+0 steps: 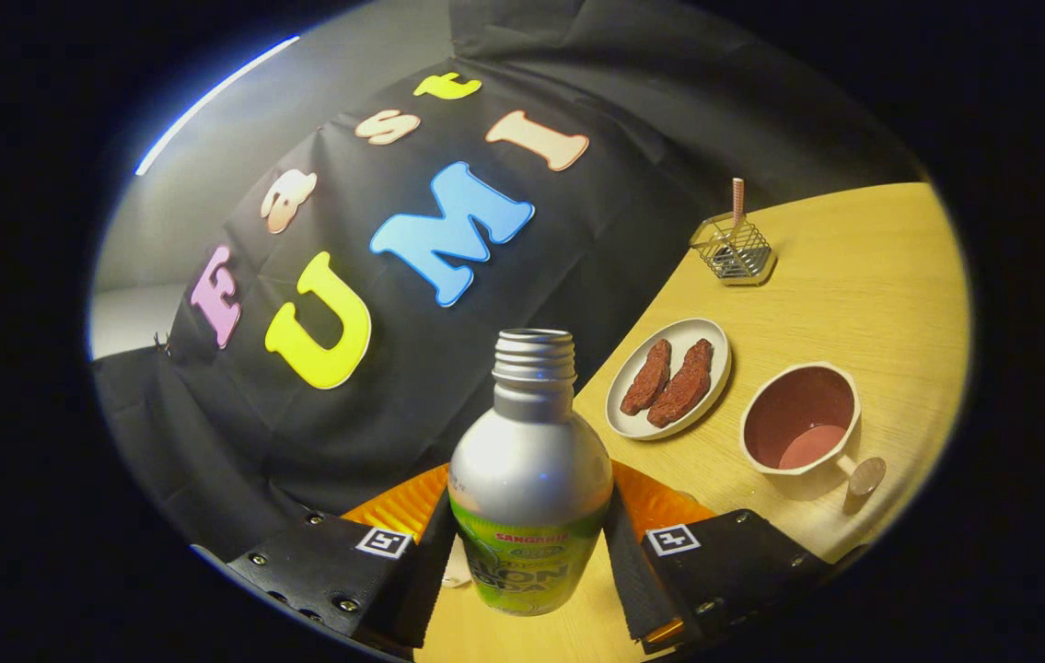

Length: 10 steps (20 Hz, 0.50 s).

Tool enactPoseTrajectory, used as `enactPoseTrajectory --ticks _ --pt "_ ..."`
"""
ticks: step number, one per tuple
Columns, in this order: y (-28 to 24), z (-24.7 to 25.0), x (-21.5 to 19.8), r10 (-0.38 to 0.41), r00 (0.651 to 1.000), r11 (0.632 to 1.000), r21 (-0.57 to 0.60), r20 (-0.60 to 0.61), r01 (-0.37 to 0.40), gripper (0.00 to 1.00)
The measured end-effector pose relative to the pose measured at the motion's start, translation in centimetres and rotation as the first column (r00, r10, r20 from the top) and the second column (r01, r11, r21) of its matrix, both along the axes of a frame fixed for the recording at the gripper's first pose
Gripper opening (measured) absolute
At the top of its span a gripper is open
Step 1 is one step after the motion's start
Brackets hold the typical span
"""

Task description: Take the bottle from table, then pour the juice into the cup, finally place the bottle on the coaster

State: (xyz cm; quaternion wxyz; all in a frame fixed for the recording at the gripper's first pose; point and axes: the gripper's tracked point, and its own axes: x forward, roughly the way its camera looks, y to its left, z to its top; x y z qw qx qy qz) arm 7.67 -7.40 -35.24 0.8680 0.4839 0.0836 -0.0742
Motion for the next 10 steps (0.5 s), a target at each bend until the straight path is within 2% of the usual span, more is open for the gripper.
enactPoseTrajectory --ticks 5,10 --pt "0.7 -0.4 0.0 -0.020 1.000 0.981 0.194 -0.014 0.022 0.77" --pt "0.6 -1.4 -0.5 -0.075 0.997 0.930 0.360 -0.018 0.076 0.77"
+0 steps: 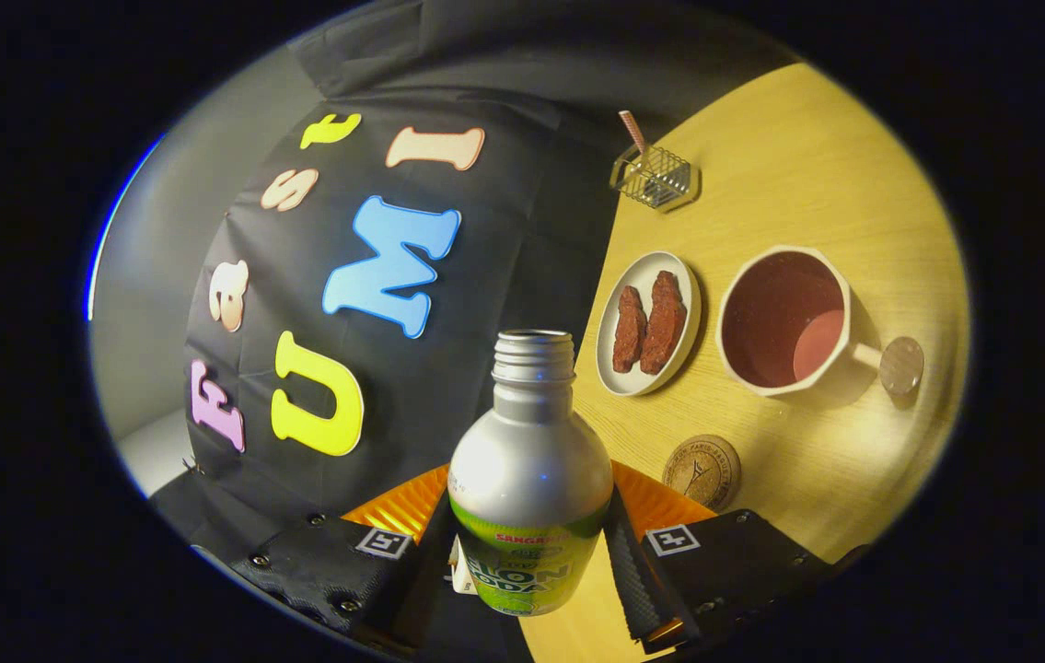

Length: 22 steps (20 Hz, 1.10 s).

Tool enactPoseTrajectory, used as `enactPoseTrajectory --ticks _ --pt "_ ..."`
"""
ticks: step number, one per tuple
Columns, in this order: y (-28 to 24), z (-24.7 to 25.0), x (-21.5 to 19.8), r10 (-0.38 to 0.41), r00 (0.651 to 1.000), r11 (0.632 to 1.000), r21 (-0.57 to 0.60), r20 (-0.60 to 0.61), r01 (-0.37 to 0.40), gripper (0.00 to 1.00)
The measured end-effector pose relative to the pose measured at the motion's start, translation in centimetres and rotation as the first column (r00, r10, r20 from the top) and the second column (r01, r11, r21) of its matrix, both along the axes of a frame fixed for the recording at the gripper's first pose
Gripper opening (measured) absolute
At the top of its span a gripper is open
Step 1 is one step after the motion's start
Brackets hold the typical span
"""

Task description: Take the bottle from table, then pour the juice into the cup, finally place the bottle on the coaster

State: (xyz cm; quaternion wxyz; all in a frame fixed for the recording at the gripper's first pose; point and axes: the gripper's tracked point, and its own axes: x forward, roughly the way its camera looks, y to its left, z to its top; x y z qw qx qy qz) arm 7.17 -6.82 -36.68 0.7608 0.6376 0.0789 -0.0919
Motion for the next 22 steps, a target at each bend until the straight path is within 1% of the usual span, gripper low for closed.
enactPoseTrajectory --ticks 3,6,8,10,13,15,22 --pt "-0.7 -0.2 -0.5 -0.049 0.999 0.996 0.068 -0.009 0.050 0.77" --pt "-1.6 0.0 -0.5 -0.120 0.993 0.980 0.163 0.018 0.115 0.77" --pt "-1.8 0.0 -0.2 -0.149 0.989 0.968 0.208 0.022 0.141 0.77" --pt "-1.6 0.6 -0.1 -0.160 0.986 0.955 0.261 0.047 0.143 0.77" --pt "-1.4 0.8 0.2 -0.170 0.984 0.947 0.284 0.051 0.149 0.77" --pt "-1.6 1.1 0.4 -0.196 0.978 0.934 0.317 0.067 0.165 0.77" --pt "-1.5 1.1 1.0 -0.243 0.969 0.895 0.397 0.045 0.206 0.77"
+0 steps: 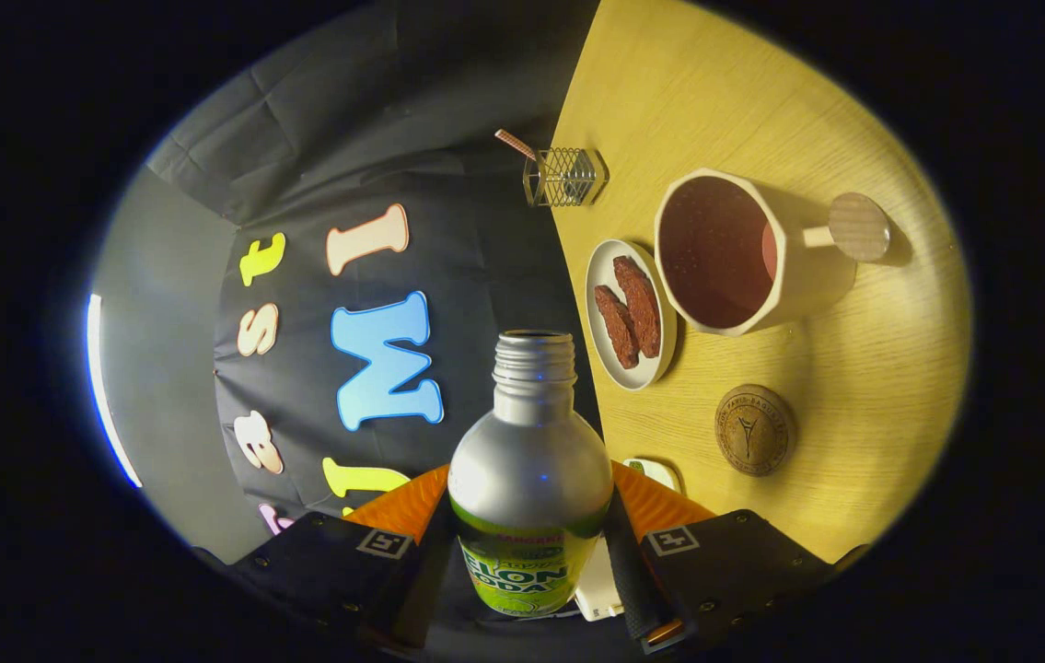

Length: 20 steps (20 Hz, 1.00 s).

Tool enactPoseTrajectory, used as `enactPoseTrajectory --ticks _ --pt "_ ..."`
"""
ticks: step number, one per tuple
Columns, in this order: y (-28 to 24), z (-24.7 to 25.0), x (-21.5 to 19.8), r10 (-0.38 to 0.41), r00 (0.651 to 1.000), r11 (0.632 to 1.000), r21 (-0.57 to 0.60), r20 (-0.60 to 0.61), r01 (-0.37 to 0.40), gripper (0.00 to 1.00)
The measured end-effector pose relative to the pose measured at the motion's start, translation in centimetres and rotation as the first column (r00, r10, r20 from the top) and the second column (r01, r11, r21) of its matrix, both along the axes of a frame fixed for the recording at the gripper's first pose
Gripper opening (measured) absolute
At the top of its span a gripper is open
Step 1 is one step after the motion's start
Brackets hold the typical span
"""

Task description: Take the bottle from table, then pour the juice into the cup, finally place the bottle on the coaster

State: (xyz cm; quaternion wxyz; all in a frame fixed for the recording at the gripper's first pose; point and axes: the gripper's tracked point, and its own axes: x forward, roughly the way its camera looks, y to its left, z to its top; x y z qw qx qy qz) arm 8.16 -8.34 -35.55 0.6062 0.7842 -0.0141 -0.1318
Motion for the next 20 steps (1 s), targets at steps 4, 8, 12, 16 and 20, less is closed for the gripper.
enactPoseTrajectory --ticks 4,8,12,16,20 --pt "0.0 0.5 0.4 -0.008 1.000 0.999 0.032 0.004 0.008 0.77" --pt "-0.9 0.8 0.5 -0.029 1.000 0.998 0.050 0.007 0.029 0.77" --pt "-1.2 0.9 1.2 -0.041 0.999 0.997 0.072 0.017 0.039 0.77" --pt "-0.9 0.6 1.4 -0.047 0.999 0.994 0.098 -0.001 0.047 0.77" --pt "-0.7 0.9 1.6 -0.038 0.999 0.993 0.114 0.000 0.038 0.77"
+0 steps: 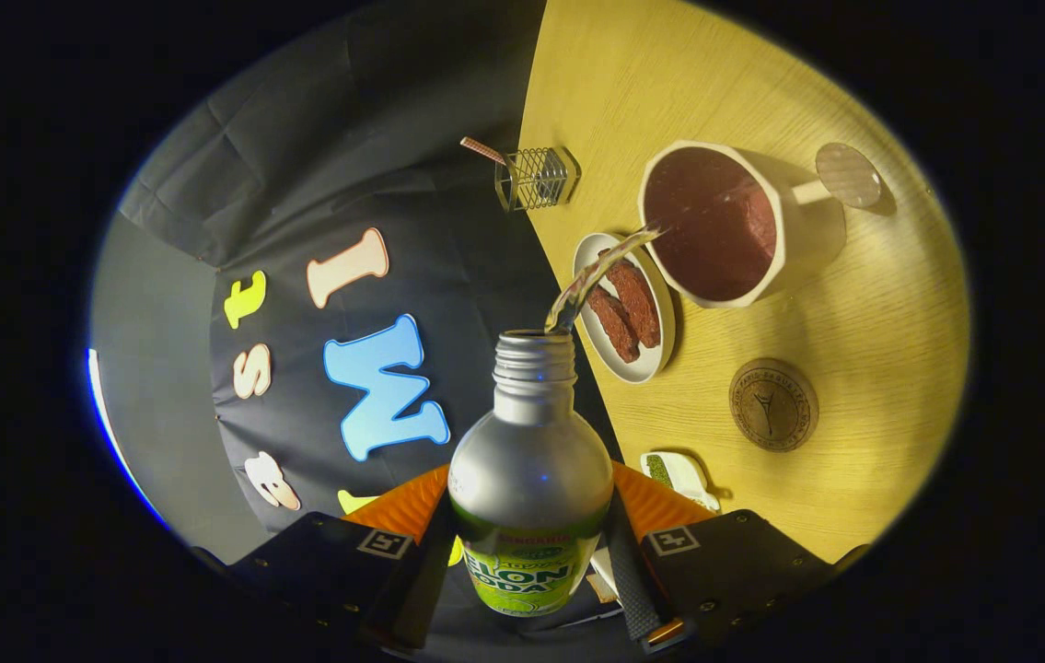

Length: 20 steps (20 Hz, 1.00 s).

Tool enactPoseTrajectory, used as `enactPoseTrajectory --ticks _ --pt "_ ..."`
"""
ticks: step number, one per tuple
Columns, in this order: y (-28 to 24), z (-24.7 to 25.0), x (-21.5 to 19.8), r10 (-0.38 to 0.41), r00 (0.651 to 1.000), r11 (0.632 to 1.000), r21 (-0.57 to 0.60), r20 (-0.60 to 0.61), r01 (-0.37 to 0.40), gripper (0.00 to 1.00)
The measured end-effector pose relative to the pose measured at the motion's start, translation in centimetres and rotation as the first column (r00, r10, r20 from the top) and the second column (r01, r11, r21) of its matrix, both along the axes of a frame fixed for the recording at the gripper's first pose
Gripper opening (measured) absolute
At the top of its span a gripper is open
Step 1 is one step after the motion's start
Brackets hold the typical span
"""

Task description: Take the bottle from table, then pour the juice into the cup, finally place the bottle on the coaster

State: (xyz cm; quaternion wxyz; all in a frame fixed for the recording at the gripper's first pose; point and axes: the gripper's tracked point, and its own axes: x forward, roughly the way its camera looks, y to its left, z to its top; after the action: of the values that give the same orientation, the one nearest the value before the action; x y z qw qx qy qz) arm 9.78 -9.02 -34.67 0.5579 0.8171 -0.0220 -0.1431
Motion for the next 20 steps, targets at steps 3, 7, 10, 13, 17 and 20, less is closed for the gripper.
enactPoseTrajectory --ticks 3,7,10,13,17,20 --pt "-0.2 0.7 0.2 -0.014 1.000 1.000 0.017 0.023 0.013 0.77" --pt "0.1 0.8 0.0 -0.015 1.000 0.999 0.052 0.023 0.014 0.77" --pt "0.1 1.1 -0.1 -0.022 0.999 0.998 0.067 0.031 0.019 0.77" --pt "0.3 1.4 -0.3 -0.016 0.999 0.997 0.082 0.036 0.013 0.77" --pt "0.4 1.2 -0.5 -0.011 1.000 0.995 0.098 0.029 0.008 0.77" --pt "0.1 1.0 -0.7 -0.017 1.000 0.993 0.115 0.026 0.014 0.77"
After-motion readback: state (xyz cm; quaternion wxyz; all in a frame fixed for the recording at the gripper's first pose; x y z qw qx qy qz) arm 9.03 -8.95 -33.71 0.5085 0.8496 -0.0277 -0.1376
